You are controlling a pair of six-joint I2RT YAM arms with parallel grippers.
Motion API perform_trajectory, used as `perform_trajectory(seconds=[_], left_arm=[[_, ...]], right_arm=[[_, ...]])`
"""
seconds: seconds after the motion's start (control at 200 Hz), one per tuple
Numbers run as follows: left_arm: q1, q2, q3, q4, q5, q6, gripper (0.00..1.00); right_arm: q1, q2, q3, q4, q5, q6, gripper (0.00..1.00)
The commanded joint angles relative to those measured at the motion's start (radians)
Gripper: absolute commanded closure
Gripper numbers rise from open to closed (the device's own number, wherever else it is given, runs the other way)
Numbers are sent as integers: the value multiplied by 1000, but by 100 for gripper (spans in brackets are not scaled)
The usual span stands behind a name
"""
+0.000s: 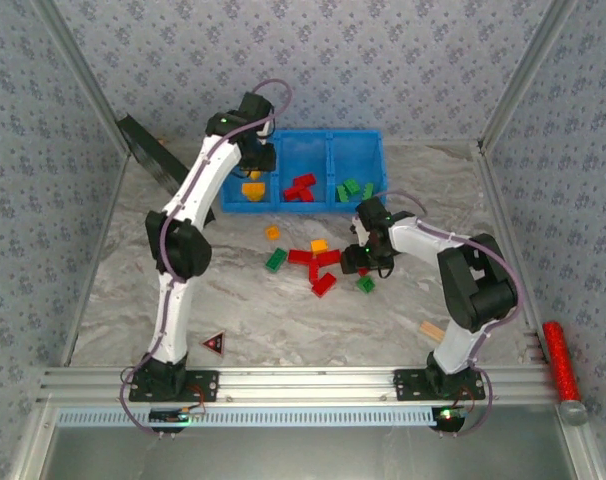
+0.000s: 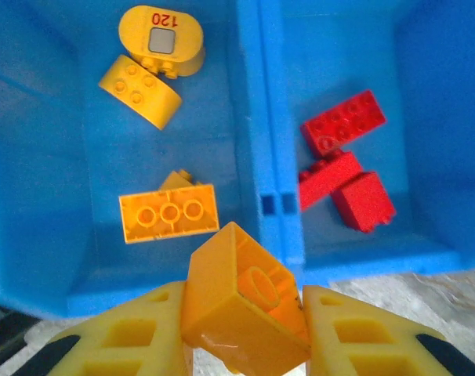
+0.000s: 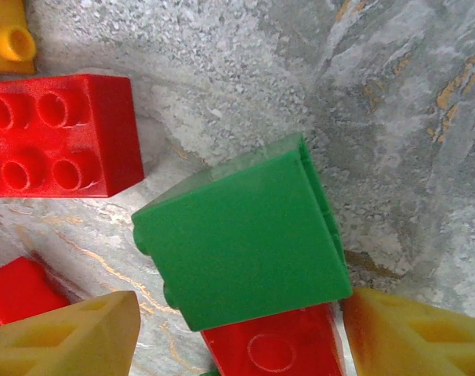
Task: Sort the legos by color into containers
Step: Place the lego in the container.
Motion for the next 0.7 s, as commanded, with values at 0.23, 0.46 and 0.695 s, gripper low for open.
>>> perform_trajectory(seconds=[0.23, 0.46, 0.695], left_arm=[[70, 156, 88, -25, -25, 25, 72], [85, 198, 121, -28, -22, 33, 72], [91, 208, 120, -43, -9, 46, 66]], right_arm=[[6, 31, 0, -22, 47, -9, 36], [10, 23, -8, -31, 51, 2, 42], [10, 24, -20, -33, 60, 9, 53]])
